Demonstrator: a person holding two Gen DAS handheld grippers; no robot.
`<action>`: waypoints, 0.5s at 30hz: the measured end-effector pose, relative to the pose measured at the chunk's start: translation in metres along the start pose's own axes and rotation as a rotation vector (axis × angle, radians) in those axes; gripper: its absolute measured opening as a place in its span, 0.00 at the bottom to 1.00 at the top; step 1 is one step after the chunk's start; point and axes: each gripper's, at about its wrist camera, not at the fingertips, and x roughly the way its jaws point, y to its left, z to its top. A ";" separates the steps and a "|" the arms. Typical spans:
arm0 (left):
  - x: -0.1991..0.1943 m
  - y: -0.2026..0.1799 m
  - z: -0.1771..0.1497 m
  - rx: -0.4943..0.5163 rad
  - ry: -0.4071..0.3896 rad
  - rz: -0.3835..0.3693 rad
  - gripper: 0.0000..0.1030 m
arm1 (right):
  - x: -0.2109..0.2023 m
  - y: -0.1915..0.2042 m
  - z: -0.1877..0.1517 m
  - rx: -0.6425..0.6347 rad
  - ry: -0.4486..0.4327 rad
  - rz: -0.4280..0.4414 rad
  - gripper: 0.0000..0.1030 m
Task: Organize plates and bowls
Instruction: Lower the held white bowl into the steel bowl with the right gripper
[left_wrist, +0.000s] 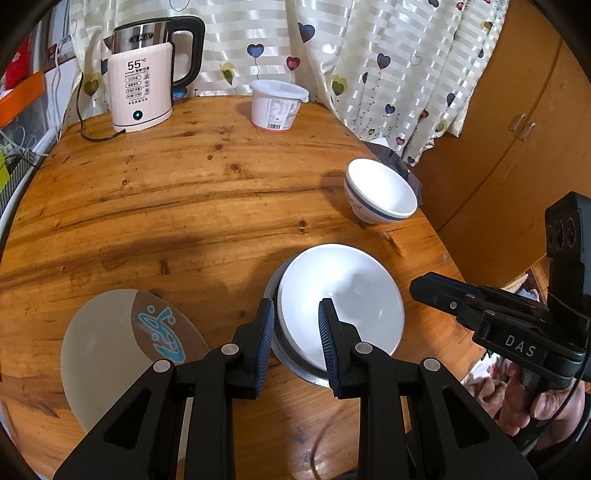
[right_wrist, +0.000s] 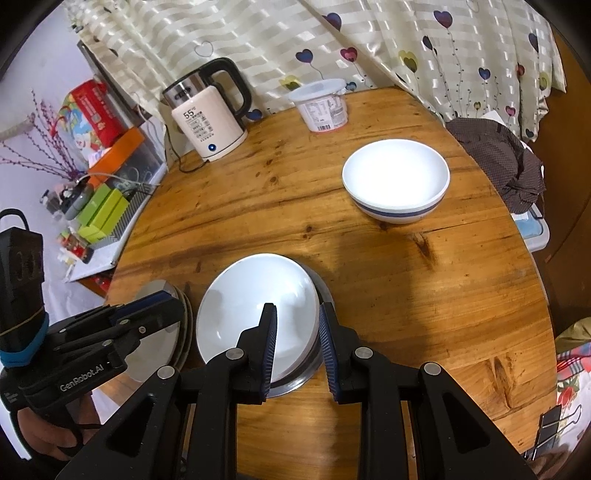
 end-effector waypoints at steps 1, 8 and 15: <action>0.000 -0.001 0.000 0.000 0.000 0.000 0.25 | 0.000 0.000 0.000 0.001 0.000 0.000 0.23; 0.001 -0.002 0.000 0.003 -0.001 0.003 0.25 | 0.000 0.001 0.003 0.005 -0.001 0.002 0.28; 0.005 -0.003 0.004 0.006 0.006 0.005 0.25 | 0.002 -0.004 0.007 0.014 0.004 0.007 0.31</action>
